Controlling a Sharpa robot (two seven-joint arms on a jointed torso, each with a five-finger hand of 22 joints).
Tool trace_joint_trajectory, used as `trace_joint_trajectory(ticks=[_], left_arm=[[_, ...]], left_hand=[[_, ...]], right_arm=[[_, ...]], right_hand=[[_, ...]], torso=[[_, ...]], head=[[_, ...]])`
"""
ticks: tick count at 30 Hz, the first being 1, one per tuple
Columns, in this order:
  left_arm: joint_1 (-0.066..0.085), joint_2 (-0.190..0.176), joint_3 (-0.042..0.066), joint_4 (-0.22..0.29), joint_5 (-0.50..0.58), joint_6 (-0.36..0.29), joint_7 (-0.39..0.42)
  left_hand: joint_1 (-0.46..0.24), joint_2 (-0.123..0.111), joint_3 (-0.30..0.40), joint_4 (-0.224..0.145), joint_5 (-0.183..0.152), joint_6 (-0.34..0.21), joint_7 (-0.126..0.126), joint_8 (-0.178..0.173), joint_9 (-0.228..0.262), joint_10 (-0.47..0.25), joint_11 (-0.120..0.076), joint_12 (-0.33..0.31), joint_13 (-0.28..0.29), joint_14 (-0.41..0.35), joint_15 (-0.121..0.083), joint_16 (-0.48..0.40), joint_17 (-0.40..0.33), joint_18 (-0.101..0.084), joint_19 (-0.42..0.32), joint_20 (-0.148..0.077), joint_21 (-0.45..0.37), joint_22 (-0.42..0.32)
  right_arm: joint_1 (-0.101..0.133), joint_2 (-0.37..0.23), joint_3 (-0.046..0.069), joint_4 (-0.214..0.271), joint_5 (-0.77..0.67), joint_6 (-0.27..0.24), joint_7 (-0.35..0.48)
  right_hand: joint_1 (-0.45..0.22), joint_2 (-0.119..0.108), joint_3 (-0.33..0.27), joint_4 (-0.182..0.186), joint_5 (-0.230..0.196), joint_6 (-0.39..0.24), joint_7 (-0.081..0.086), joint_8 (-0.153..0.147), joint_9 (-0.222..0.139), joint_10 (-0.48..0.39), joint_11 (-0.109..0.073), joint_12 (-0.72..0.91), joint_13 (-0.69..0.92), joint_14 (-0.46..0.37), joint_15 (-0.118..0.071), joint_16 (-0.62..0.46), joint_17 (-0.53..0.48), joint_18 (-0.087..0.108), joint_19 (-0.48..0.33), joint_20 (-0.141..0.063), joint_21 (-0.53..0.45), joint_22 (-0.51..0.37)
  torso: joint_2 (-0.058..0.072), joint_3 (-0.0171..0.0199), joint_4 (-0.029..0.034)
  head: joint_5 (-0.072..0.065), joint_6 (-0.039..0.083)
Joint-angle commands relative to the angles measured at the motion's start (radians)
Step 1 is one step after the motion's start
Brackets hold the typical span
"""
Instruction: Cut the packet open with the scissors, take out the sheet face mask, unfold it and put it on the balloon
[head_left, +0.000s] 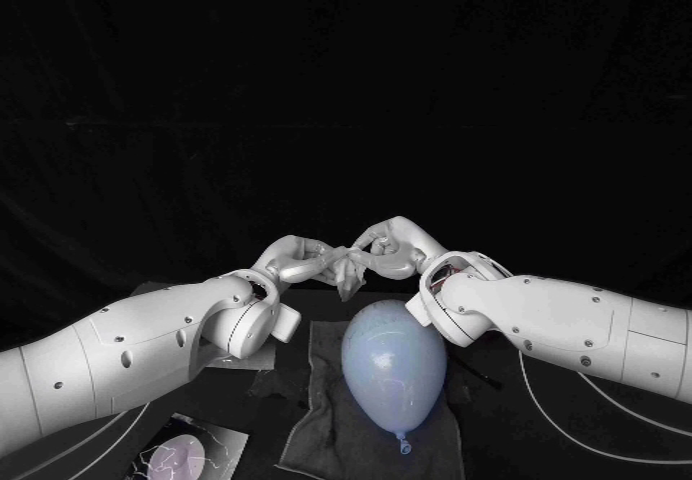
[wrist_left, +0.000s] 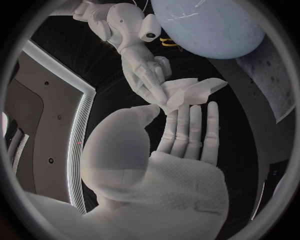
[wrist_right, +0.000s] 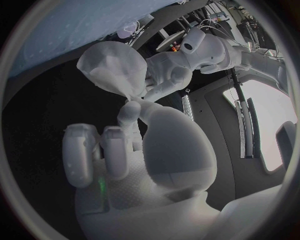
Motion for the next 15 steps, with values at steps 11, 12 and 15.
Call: trace_joint_trajectory(ticks=[11, 12, 15], left_arm=[[0.001, 0.005, 0.0, -0.008, -0.07, -0.004, 0.013], [0.001, 0.006, 0.0, -0.01, -0.077, -0.006, 0.009], [0.001, 0.01, 0.0, -0.015, -0.106, -0.012, -0.005]], left_hand=[[0.108, 0.02, -0.433, 0.026, -0.005, 0.017, 0.035, -0.1, -0.058, -0.043, 0.013, -0.037, -0.027, -0.042, 0.022, -0.011, -0.03, -0.005, 0.017, 0.003, -0.064, -0.041], [0.125, 0.02, -0.477, 0.029, -0.006, 0.014, 0.031, -0.107, -0.061, -0.042, 0.021, -0.037, -0.028, -0.042, 0.02, -0.011, -0.033, -0.004, 0.019, 0.003, -0.067, -0.044], [0.194, 0.039, -0.55, 0.025, -0.006, 0.017, 0.031, -0.12, -0.067, -0.044, 0.022, -0.038, -0.033, -0.041, 0.02, -0.01, -0.038, -0.004, 0.025, 0.003, -0.074, -0.049]], right_arm=[[0.0, -0.001, 0.003, 0.0, 0.022, -0.109, -0.02], [0.0, -0.001, 0.004, 0.0, 0.022, -0.113, -0.023], [0.001, -0.002, 0.005, 0.001, 0.022, -0.123, -0.029]], right_hand=[[0.006, 0.009, 0.015, -0.014, 0.005, 0.008, 0.0, 0.009, 0.005, 0.018, -0.002, 0.012, 0.012, 0.095, -0.007, 0.008, 0.235, -0.021, 0.079, -0.01, 0.015, 0.245], [0.007, 0.009, 0.015, -0.015, 0.005, 0.008, 0.0, 0.009, 0.005, 0.019, -0.002, 0.012, 0.012, 0.096, -0.007, 0.008, 0.236, -0.021, 0.079, -0.01, 0.016, 0.245], [0.007, 0.008, 0.017, -0.017, 0.005, 0.009, -0.001, 0.01, 0.005, 0.021, -0.002, 0.013, 0.014, 0.096, -0.008, 0.009, 0.237, -0.021, 0.079, -0.01, 0.017, 0.245]], torso=[[0.0, -0.0002, 0.0004], [0.0, -0.0003, 0.0002], [0.0, -0.0007, -0.0005]], head=[[-0.008, 0.002], [-0.008, 0.002], [-0.009, 0.001]])
